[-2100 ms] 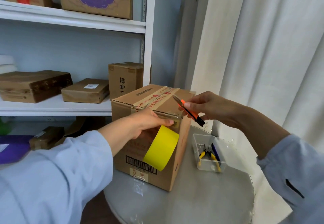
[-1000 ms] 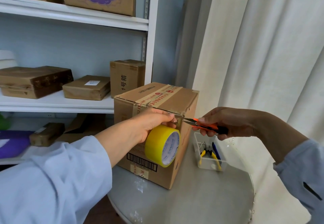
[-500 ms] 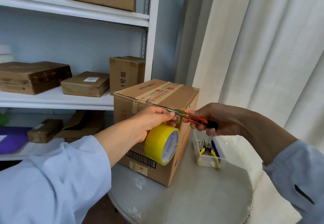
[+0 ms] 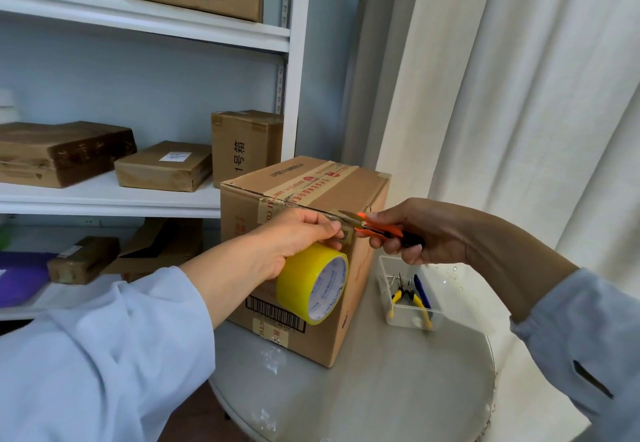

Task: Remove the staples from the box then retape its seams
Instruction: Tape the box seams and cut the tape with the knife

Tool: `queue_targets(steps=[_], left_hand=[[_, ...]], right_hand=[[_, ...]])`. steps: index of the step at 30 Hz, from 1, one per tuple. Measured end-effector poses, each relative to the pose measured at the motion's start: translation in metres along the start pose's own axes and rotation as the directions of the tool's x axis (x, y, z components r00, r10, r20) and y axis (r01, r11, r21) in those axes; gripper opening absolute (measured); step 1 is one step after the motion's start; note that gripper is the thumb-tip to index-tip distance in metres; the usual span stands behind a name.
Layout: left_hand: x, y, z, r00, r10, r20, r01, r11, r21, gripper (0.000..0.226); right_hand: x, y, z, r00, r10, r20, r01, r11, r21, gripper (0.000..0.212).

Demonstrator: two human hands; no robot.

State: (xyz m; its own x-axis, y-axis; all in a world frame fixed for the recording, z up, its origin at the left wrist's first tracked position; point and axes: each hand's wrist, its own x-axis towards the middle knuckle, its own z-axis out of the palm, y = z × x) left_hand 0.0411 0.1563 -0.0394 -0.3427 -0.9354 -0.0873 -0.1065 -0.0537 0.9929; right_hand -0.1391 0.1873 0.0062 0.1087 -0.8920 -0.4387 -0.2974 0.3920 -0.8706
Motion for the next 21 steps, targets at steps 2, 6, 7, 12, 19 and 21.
queue_targets(steps=[2,6,7,12,19,21], left_hand=[[-0.001,0.000,0.001,1.000,-0.001,0.003,0.001,1.000,0.002,0.013],[-0.002,0.000,0.001,1.000,-0.011,-0.004,0.011,1.000,0.004,0.018],[-0.002,0.000,0.002,1.000,-0.018,-0.007,0.018,1.000,-0.008,0.020],[-0.003,0.001,0.006,0.998,0.013,-0.055,-0.016,0.998,-0.055,0.018],[-0.004,0.003,0.005,0.997,0.030,-0.071,-0.033,0.998,-0.045,0.017],[-0.004,0.001,0.003,0.997,0.037,-0.063,-0.038,0.999,-0.012,0.019]], right_hand=[[-0.005,-0.003,-0.001,1.000,-0.012,-0.005,0.011,0.999,-0.044,0.025],[-0.015,-0.014,-0.001,0.958,-0.201,-0.203,0.172,0.973,-0.152,0.028],[-0.013,-0.016,0.002,0.913,-0.296,-0.281,0.235,0.944,-0.231,0.027],[0.014,-0.010,0.035,0.705,-0.636,-0.315,0.427,0.734,-0.527,0.027],[0.031,0.000,0.039,0.615,-0.717,-0.327,0.332,0.612,-0.718,0.032],[0.030,0.002,0.039,0.611,-0.722,-0.324,0.346,0.612,-0.711,0.030]])
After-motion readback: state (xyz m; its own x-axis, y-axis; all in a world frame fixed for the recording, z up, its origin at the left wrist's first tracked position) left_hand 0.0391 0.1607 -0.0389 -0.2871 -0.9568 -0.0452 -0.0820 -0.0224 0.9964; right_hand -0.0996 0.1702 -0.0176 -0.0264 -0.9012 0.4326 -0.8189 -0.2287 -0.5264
